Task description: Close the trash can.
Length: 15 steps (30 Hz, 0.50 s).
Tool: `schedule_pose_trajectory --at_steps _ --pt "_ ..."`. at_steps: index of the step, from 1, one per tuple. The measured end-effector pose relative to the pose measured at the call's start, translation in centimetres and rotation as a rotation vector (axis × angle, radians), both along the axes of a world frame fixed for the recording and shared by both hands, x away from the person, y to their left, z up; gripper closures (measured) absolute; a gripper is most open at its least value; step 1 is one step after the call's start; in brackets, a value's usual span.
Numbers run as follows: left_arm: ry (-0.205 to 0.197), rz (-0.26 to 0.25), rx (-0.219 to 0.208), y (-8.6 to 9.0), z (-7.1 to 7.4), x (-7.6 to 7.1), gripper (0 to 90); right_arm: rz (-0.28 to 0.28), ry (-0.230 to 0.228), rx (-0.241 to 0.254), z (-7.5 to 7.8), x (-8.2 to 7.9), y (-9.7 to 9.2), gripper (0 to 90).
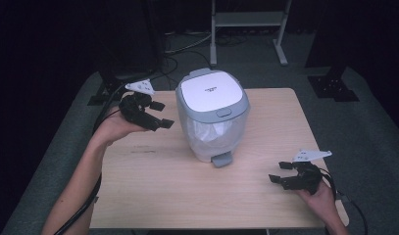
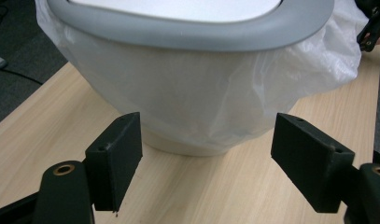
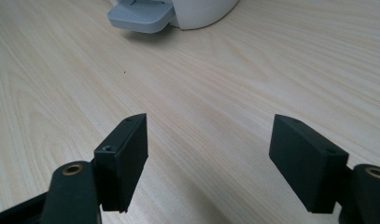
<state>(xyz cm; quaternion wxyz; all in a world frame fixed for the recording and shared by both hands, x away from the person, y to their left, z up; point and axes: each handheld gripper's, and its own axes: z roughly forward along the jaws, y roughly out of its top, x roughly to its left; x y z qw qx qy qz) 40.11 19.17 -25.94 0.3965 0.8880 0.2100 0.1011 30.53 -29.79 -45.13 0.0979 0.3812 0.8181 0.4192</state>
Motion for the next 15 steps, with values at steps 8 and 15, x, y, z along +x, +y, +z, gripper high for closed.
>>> schedule_pose_trajectory --at_steps 8,15 --pt "0.011 0.015 -0.012 0.5 -1.6 -0.2 19.1 0.000 0.003 -0.005 0.0 0.0 0.1 26.5" --pt "-0.004 0.024 -0.008 0.6 -3.0 -0.5 18.1 0.001 0.003 -0.011 -0.1 0.1 0.2 26.0"
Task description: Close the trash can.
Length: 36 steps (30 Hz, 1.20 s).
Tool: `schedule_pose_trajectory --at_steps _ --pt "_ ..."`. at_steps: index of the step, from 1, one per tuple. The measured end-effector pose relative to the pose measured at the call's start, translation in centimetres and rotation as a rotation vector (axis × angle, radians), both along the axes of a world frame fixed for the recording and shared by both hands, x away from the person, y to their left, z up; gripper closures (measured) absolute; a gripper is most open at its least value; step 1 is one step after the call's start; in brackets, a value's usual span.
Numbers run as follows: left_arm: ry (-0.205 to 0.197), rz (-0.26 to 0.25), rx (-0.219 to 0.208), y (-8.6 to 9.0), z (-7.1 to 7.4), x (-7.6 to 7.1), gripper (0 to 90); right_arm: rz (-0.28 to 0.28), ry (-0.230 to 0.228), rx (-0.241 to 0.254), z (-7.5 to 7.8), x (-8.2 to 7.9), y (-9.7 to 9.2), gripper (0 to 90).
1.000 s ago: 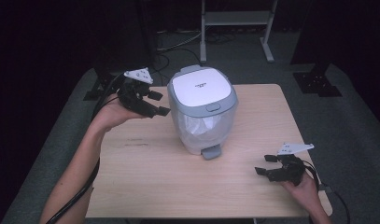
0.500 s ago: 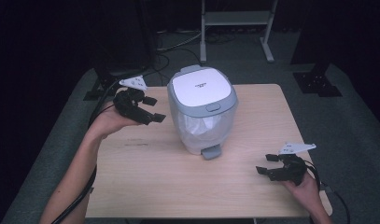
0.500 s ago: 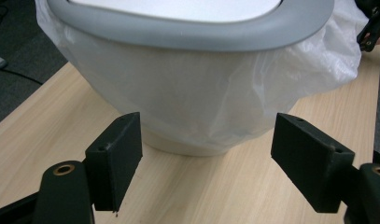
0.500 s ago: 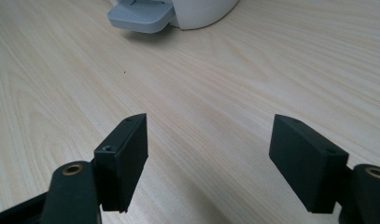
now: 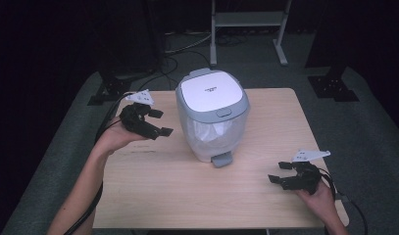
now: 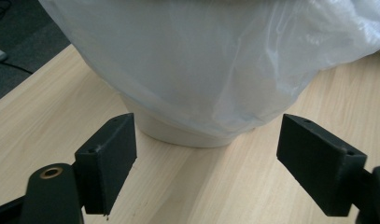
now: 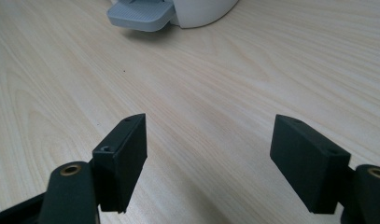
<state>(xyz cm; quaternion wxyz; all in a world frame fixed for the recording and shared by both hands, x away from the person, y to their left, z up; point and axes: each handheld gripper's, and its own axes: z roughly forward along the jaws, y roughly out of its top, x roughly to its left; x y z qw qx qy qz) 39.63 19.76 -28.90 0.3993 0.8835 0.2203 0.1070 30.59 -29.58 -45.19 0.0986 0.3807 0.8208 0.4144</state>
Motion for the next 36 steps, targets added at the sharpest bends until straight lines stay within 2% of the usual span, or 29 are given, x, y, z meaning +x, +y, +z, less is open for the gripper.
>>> schedule_pose_trajectory --at_steps 10,18,30,36 --pt "0.018 0.025 0.001 0.6 -2.1 -0.4 15.0 -0.008 -0.003 -0.001 0.1 -0.1 -0.2 26.1" --pt "0.028 0.025 0.007 1.0 -3.7 -0.8 15.0 -0.008 -0.002 -0.002 0.1 -0.1 -0.1 26.0" --pt "0.014 0.042 0.011 1.3 -5.7 -1.6 15.0 -0.005 -0.001 -0.004 0.1 -0.1 -0.1 26.0" --pt "0.016 0.059 -0.013 1.7 -6.7 -1.9 15.0 -0.005 -0.001 -0.003 0.0 -0.2 -0.1 26.0"
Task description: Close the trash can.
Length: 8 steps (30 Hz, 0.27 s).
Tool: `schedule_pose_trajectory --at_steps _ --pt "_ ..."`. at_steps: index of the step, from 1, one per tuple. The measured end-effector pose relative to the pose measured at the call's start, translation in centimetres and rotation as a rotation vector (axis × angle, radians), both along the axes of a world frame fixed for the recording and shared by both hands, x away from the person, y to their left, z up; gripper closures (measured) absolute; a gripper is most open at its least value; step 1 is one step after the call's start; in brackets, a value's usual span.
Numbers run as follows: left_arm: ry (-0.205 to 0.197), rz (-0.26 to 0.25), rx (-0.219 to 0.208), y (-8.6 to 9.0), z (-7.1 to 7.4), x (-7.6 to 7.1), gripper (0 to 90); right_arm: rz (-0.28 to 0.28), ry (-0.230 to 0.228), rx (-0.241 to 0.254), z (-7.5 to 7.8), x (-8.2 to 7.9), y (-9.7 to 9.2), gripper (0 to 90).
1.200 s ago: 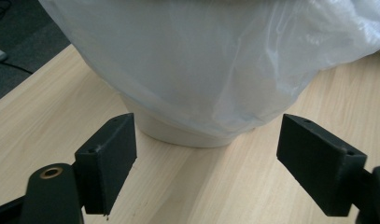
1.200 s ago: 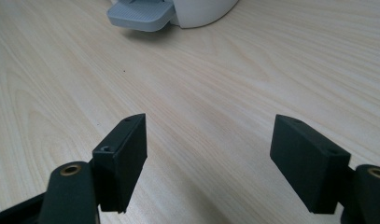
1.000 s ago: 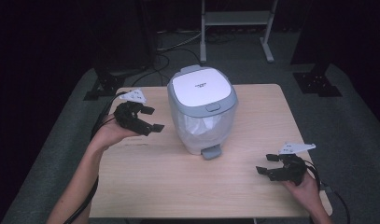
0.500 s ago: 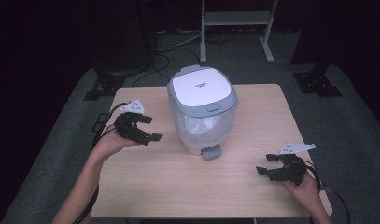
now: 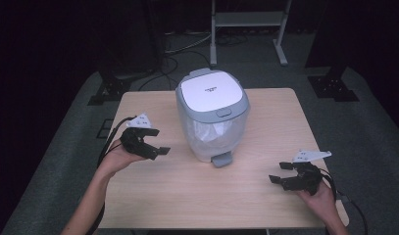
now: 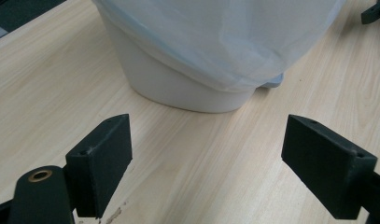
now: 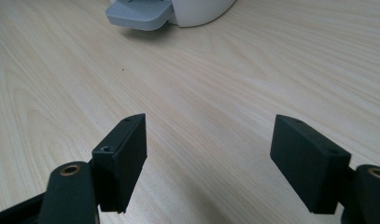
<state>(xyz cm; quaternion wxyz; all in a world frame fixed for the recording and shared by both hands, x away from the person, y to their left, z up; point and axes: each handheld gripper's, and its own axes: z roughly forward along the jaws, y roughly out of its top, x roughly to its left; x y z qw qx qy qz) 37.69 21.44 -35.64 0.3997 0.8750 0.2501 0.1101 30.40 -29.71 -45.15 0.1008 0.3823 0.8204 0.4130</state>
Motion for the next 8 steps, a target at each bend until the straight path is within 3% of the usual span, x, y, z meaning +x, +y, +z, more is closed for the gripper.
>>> schedule_pose_trajectory --at_steps 8 --pt "0.002 0.022 -0.022 0.56 -1.12 -0.56 14.9 0.002 -0.002 0.000 -0.06 0.05 0.10 26.1"
